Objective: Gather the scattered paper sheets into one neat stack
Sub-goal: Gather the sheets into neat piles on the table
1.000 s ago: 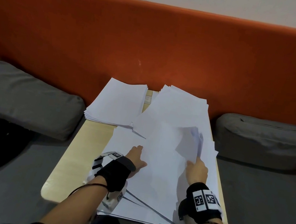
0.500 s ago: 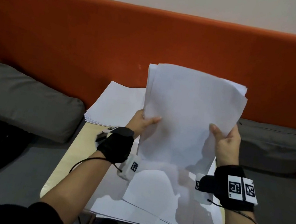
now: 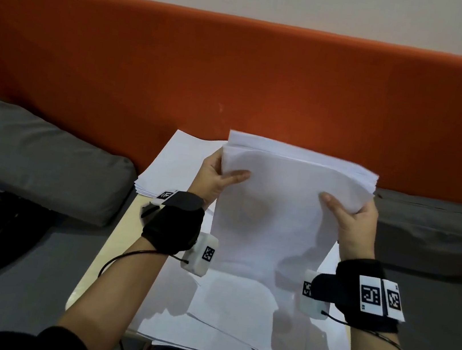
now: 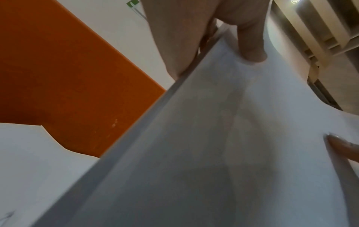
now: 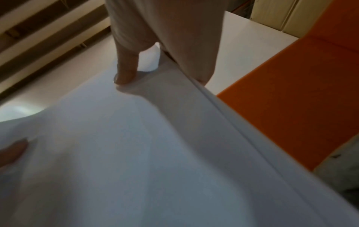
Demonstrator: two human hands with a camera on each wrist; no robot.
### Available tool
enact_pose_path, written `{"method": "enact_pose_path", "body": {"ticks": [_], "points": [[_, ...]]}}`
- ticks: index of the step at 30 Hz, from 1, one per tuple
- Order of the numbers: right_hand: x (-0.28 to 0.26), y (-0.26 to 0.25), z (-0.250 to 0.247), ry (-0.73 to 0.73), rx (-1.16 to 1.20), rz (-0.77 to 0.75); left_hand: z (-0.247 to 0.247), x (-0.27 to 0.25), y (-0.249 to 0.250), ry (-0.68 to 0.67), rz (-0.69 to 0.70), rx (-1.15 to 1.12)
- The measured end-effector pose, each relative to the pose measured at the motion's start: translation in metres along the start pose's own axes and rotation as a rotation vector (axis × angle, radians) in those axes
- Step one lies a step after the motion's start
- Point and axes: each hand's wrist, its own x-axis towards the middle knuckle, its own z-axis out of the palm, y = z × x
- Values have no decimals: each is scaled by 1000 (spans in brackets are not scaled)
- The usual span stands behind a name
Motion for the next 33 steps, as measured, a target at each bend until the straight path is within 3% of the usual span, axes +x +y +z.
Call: {"method": "enact_pose_path", "body": {"ticks": [4,9,16,19,23,25,27,29,33], "points": [[1,5,-5,-46,-35,91,5,3,0,27,2,67],[-6,32,-5,-83,-139,270,9,-9,-22,-21,-125,198],[-10,28,8,-50,-90,251,10,-8,-28,122,-69,204],[-10,44,12,-71,-180,297,1,-8,-45,122,-237,282],[1,65,1,118,-277,284,-24,-21,-83,-130,-532,577],[10,77,-14,149,-392,361,-34,-28,-98,-156,-687,739],[14,96,-28,124,-530,496,-38,-34,-110,-151,-743,750],[5,114,-33,38,-626,655,-34,-37,-117,-102,-819,605],[-29,143,-26,-124,-897,794,-28,-32,-129,-195,-783,807]]}}
